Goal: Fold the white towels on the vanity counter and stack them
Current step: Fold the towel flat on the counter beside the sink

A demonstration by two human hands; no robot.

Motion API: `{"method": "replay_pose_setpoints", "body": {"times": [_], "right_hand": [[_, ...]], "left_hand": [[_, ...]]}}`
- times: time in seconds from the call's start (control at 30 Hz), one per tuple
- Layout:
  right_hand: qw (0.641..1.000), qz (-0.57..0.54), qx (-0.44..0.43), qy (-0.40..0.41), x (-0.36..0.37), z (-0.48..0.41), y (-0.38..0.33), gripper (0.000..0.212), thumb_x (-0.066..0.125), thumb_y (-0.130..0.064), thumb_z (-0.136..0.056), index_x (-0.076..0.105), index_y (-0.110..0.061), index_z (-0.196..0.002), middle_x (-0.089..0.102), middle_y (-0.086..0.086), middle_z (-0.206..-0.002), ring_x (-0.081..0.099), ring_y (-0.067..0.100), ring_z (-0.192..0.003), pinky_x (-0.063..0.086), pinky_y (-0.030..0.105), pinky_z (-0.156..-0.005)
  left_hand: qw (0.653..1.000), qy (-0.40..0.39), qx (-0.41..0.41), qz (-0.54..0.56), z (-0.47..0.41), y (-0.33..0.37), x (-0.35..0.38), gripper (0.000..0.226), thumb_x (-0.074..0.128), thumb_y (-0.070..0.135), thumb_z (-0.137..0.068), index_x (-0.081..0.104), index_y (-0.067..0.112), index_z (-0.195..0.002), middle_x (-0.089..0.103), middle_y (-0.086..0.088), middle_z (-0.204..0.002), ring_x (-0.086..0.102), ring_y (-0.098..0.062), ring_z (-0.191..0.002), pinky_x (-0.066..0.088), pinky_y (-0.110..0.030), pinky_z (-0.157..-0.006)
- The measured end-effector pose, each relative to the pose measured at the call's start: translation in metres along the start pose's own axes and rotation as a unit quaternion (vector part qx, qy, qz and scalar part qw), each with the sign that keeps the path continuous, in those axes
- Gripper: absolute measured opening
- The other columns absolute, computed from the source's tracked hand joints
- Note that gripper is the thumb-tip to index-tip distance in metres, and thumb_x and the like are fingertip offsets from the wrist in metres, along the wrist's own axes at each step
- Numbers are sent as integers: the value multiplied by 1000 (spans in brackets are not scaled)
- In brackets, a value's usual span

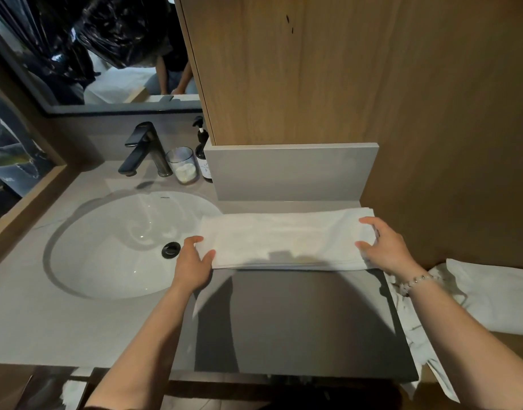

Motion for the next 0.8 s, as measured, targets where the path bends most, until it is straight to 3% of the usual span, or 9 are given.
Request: {"method": "replay_pose_setpoints", "body": {"times": [0.33,0.4,0.47,0.53,0.57,0.63,0.67,0.73,0.8], "right_hand": [[999,0,-42,13,3,11,13,50,65,-8,-85,49,-13,-132,50,5,-138,42,26,-131,32,31,-106],[998,48,-32,28,4,10,11,51,67,-11,-84,51,-14,-132,54,11,-127,45,30,-124,35,34,-103],[987,96,1,125,-6,14,1,50,72,-21,-79,57,-16,-126,50,12,-109,46,30,-112,38,37,-94],[969,100,12,226,-7,22,-28,43,70,-26,-78,62,-16,-119,47,11,-111,43,30,-111,35,38,-93],[962,99,-29,252,1,25,-49,37,66,-25,-80,64,-16,-115,50,12,-115,44,31,-114,35,40,-95],[939,138,-175,263,32,22,-89,32,57,-18,-78,68,-11,-108,60,17,-116,51,35,-117,40,47,-97],[928,162,-227,245,51,17,-103,33,56,-15,-76,69,-9,-106,63,18,-116,54,38,-117,41,52,-97],[924,199,-266,187,81,2,-119,35,60,-11,-73,71,-7,-107,63,19,-121,54,39,-119,40,57,-97],[925,250,-256,126,101,-13,-120,34,69,-14,-75,70,-8,-108,61,16,-124,54,37,-120,39,59,-96]], "left_hand": [[999,44,6,-19,-2,-12,5,29,46,11,-95,47,4,-124,59,-15,-93,56,-32,-88,36,-30,-76],[995,49,-2,-89,-5,-12,2,30,46,19,-95,49,8,-124,59,-14,-92,56,-33,-96,40,-37,-80],[976,93,31,-193,-6,2,-1,40,41,33,-94,55,8,-122,59,-20,-105,52,-38,-105,41,-42,-88],[959,112,85,-245,-5,29,6,52,36,43,-91,57,9,-123,53,-24,-123,43,-40,-122,27,-45,-104],[948,102,104,-282,-4,45,14,51,37,43,-92,52,12,-130,44,-23,-136,28,-39,-135,9,-46,-111],[913,91,149,-370,-6,69,33,53,40,41,-95,38,16,-141,19,-19,-154,0,-37,-144,-24,-46,-105],[891,91,182,-406,-6,82,40,55,45,40,-93,38,15,-142,17,-20,-154,0,-38,-144,-25,-48,-105],[864,84,251,-429,-7,103,54,57,60,36,-85,49,10,-134,33,-22,-148,20,-38,-141,-2,-52,-113],[876,21,282,-390,-12,109,74,55,45,37,-92,41,10,-140,28,-16,-152,18,-34,-143,13,-47,-115]]}}
Point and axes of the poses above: each hand's wrist, its own z-axis away from the middle knuckle, its own x-axis out of the palm, y = z × x, the point moved 5 cm from there along -z, towards the middle knuckle
